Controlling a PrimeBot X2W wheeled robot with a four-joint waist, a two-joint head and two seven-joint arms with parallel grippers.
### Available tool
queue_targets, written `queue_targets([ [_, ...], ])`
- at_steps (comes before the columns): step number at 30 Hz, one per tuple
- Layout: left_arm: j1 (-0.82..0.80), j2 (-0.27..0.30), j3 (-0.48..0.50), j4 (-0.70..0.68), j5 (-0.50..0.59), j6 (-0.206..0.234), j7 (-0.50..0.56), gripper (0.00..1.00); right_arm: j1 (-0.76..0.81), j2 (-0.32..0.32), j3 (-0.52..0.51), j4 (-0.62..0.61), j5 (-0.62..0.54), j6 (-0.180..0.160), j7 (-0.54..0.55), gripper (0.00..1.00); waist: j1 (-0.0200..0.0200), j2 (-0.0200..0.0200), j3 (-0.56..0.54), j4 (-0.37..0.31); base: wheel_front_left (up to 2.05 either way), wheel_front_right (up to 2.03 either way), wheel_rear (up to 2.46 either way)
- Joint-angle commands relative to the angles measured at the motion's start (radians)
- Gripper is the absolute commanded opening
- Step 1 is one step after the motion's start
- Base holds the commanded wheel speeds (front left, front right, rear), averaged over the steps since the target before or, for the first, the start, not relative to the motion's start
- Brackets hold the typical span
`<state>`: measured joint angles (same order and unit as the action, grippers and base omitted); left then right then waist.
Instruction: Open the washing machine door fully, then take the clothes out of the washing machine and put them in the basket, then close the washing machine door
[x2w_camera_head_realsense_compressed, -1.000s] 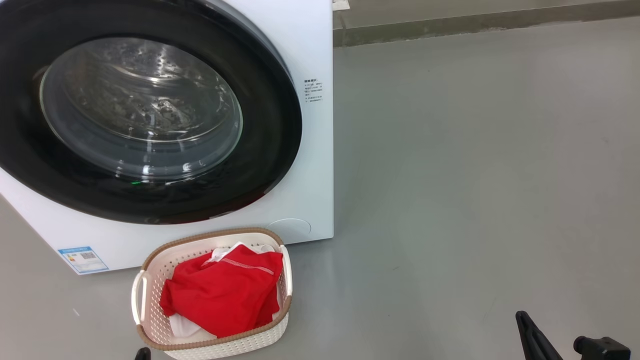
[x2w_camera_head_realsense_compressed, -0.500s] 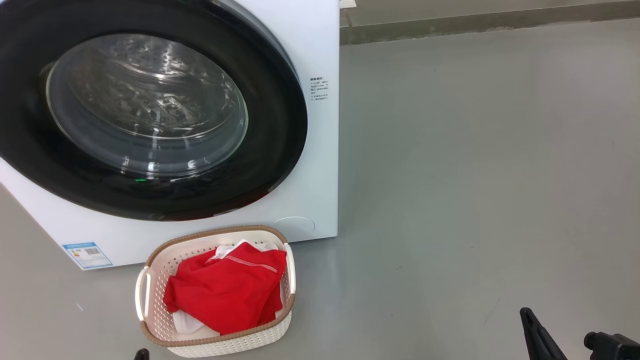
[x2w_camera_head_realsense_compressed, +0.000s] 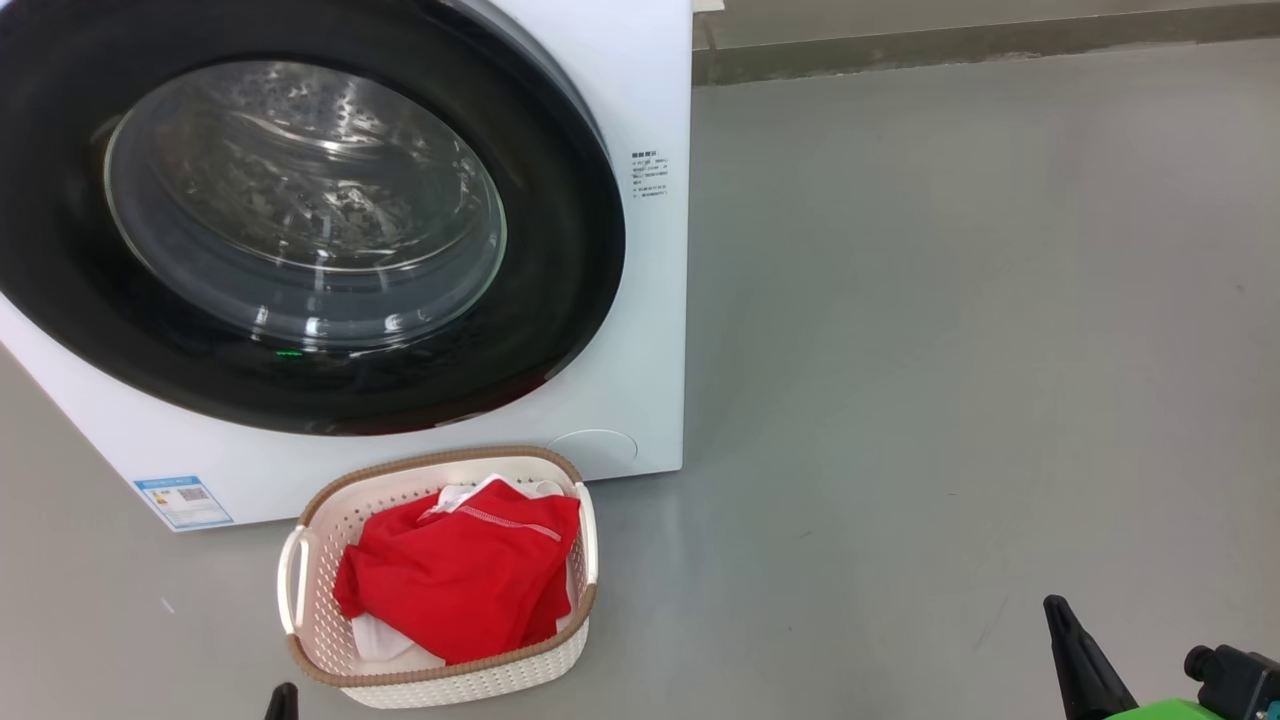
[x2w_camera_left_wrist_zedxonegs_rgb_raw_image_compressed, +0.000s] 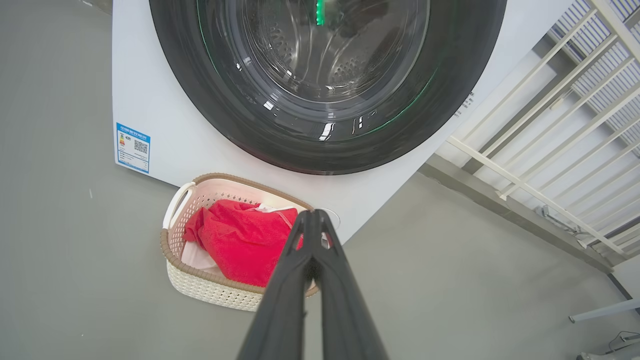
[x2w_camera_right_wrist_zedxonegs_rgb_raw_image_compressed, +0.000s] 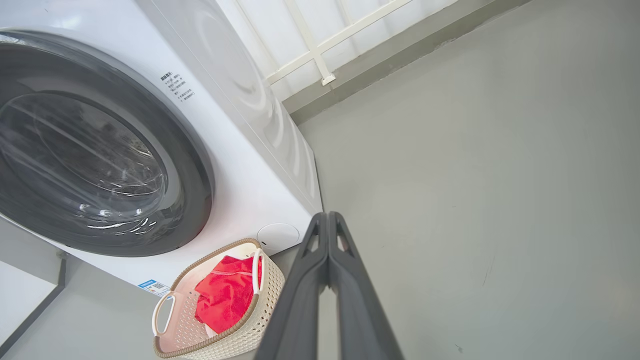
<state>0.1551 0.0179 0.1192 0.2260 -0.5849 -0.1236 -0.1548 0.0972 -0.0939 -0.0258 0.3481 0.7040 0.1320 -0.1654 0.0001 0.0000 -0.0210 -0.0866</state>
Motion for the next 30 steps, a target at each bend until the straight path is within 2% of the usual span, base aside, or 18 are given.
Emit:
queue_targets([
  [1,-0.048,0.014,0.007,-0.019,-0.032,-0.002,0.006,0.00,-0.040,-0.011,-0.008,-0.028,0.035,0.000,0.008,0.00,-0.0001,0.0000,0.001,0.002,0.00,0.00,0.00],
  [30,-0.114,0.020,0.003,-0.007,-0.336,-0.004,0.087,0.00,-0.091,0.005,-0.031,-0.051,0.303,-0.001,0.090,0.00,-0.0001,0.0000,0.008,0.028,0.00,0.00,0.00],
])
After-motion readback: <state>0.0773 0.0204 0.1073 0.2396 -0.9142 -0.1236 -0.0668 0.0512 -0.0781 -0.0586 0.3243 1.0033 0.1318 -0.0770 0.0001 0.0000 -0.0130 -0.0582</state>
